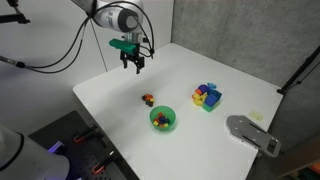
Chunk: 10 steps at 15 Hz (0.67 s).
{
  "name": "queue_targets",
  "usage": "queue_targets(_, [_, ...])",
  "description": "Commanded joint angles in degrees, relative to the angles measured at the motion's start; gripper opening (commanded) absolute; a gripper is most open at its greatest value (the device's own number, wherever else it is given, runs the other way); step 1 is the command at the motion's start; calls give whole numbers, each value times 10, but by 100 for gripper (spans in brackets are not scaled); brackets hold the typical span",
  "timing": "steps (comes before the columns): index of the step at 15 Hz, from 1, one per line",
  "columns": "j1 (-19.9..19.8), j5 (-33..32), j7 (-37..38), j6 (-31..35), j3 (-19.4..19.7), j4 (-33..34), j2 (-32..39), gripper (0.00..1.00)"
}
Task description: Put one brown block in the bowl
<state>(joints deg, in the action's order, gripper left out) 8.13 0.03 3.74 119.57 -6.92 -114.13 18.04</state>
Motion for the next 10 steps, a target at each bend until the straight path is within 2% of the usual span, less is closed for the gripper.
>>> queue_targets(1, [18,-29,52,39,11,27,61,100])
queue_targets(7, [48,-49,121,130,37,35,138,100])
queue_targets(10, [54,-40,133,138,46,43,155,100])
